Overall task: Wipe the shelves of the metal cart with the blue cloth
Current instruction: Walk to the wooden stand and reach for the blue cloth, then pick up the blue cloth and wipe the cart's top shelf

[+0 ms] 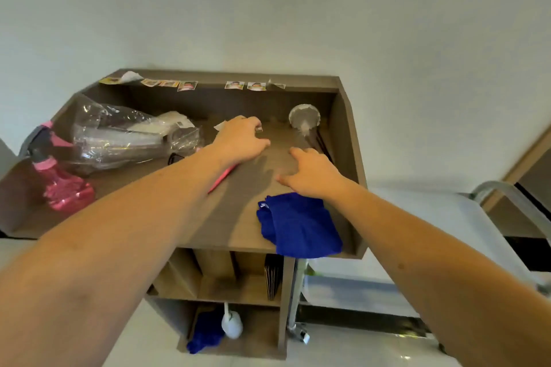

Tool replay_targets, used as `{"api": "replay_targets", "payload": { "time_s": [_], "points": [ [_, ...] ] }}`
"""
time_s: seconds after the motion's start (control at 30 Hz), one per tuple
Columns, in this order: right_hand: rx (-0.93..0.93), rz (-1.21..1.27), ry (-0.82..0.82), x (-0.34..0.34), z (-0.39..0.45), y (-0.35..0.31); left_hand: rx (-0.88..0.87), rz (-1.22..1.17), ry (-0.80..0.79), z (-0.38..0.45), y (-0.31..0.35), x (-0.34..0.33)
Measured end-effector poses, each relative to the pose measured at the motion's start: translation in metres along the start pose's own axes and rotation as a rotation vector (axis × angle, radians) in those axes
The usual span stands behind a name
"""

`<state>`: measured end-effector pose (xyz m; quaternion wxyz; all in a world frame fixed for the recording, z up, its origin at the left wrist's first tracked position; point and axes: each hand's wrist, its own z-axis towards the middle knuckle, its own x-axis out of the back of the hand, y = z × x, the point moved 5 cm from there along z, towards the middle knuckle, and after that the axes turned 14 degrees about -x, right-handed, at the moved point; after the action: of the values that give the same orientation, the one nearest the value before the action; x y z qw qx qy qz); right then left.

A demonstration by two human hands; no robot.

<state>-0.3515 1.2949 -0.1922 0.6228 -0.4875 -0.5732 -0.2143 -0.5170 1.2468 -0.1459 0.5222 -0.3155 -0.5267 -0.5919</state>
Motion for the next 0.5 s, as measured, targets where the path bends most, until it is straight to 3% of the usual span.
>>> {"api": "replay_targets", "payload": {
  "time_s": [0.2,0.5],
  "points": [
    [-0.072,-0.120,-0.165,-0.077,-0.041,0.019,-0.003,-0.054,-0.043,-0.009,-0.004,-0.024],
    [-0.020,-0.138,0.172,-0.092,-0.052,0.012,-0.022,-0.053,-0.036,-0.008,-0.008,-0.027]
  ]
}}
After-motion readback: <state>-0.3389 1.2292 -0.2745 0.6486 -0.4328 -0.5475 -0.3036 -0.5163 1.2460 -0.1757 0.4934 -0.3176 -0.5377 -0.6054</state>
